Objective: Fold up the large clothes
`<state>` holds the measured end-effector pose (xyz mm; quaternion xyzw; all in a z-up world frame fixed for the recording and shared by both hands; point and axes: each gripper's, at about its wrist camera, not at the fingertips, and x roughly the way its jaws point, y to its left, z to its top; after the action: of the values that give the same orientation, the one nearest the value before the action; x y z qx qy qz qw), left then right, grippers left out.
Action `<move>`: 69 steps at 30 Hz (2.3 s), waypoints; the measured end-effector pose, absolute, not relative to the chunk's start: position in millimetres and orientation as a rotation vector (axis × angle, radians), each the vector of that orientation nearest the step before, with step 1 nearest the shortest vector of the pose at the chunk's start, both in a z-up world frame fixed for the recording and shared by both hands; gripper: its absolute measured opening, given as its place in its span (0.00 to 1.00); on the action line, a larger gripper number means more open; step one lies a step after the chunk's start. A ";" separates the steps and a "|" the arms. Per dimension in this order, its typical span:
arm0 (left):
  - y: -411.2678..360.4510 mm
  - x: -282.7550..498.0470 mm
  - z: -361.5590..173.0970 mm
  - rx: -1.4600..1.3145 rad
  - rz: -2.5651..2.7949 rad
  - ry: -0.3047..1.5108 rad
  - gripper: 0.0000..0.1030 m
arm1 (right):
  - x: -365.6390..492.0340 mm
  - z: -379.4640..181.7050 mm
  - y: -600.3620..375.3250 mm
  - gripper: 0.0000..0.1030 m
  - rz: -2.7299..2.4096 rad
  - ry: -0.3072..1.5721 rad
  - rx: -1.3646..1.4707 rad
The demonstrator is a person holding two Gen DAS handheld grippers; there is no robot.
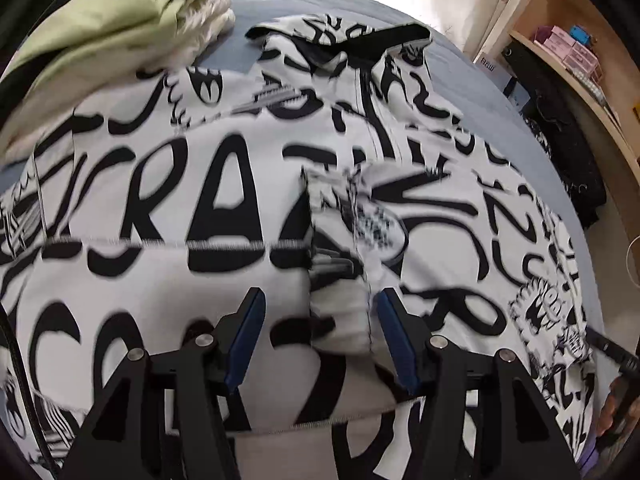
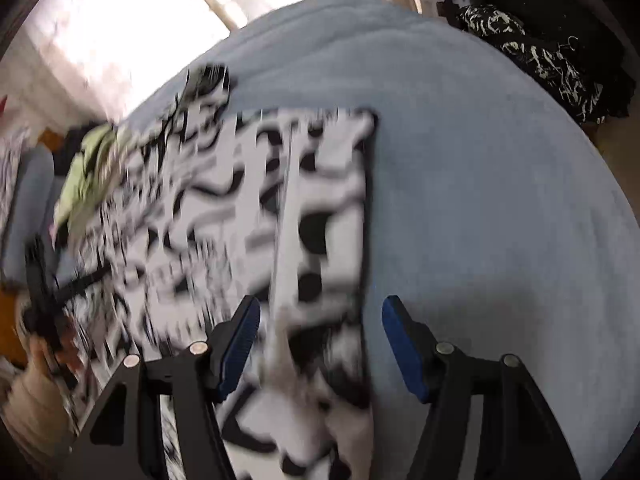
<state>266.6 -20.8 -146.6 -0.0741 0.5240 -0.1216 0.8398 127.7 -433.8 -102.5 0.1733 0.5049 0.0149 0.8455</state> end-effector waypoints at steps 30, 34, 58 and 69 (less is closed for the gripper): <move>-121.9 224.9 -113.8 -0.038 -0.348 0.986 0.38 | 146.9 -66.2 -275.8 0.55 0.150 0.994 0.121; -138.0 233.3 -150.4 0.014 -0.314 1.079 0.34 | 166.9 -113.8 -260.4 0.53 0.160 1.086 0.138; -126.6 227.9 -145.3 0.002 -0.309 1.082 0.32 | 133.7 -111.5 -391.2 0.33 -0.097 1.022 0.393; -125.1 201.0 -119.5 0.029 -0.309 1.029 0.36 | 107.9 -90.1 -395.8 0.39 -0.106 0.984 0.473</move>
<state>201.0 -125.1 -119.5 0.0139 0.4901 -0.1471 0.8590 107.9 -395.8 -90.1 0.2250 0.4677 -0.0506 0.8533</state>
